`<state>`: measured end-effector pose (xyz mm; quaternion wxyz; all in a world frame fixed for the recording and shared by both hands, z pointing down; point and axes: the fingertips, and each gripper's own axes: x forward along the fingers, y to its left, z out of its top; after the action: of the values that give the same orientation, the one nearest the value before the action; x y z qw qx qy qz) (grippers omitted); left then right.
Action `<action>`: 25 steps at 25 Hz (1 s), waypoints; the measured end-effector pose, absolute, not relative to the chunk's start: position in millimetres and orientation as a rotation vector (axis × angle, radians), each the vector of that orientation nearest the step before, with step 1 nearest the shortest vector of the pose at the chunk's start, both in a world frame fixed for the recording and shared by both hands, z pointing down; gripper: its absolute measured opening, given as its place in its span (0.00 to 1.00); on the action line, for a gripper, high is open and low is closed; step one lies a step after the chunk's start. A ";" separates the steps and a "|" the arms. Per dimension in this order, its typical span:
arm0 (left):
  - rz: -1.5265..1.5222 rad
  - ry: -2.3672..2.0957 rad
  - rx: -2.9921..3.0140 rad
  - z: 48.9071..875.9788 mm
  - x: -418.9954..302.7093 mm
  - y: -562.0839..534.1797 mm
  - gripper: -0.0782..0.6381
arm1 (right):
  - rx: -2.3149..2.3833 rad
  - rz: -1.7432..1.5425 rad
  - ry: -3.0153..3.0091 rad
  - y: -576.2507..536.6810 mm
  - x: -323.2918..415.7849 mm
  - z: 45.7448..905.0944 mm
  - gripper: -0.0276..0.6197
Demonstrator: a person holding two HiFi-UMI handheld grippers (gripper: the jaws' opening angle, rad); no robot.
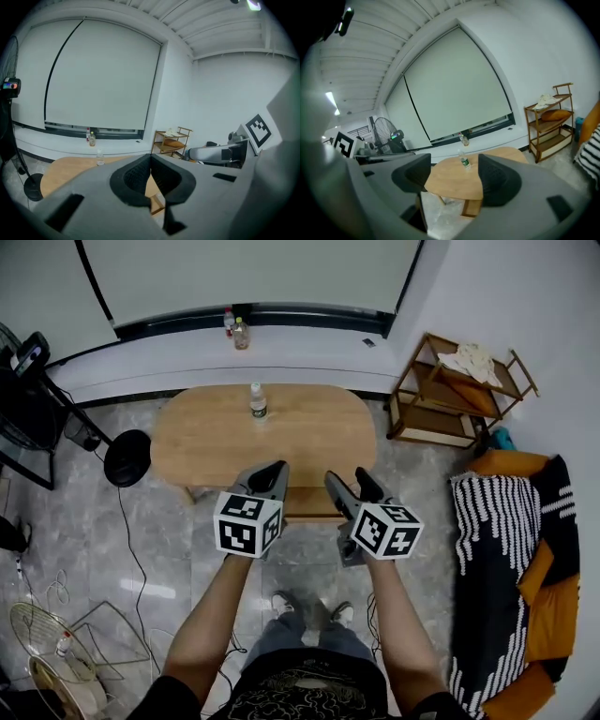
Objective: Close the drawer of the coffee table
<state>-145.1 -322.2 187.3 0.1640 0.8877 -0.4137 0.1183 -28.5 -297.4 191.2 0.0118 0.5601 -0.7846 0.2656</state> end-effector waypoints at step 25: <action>0.403 -1.225 2.467 327.4 -107.4 -251.9 0.12 | 1.690 1.224 -2.623 -245.1 -0.8 353.1 0.52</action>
<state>-107.4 -251.9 327.4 0.1780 0.8721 -0.4330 0.1424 -0.8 -245.1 353.1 -0.1049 0.5015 -0.7783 0.3631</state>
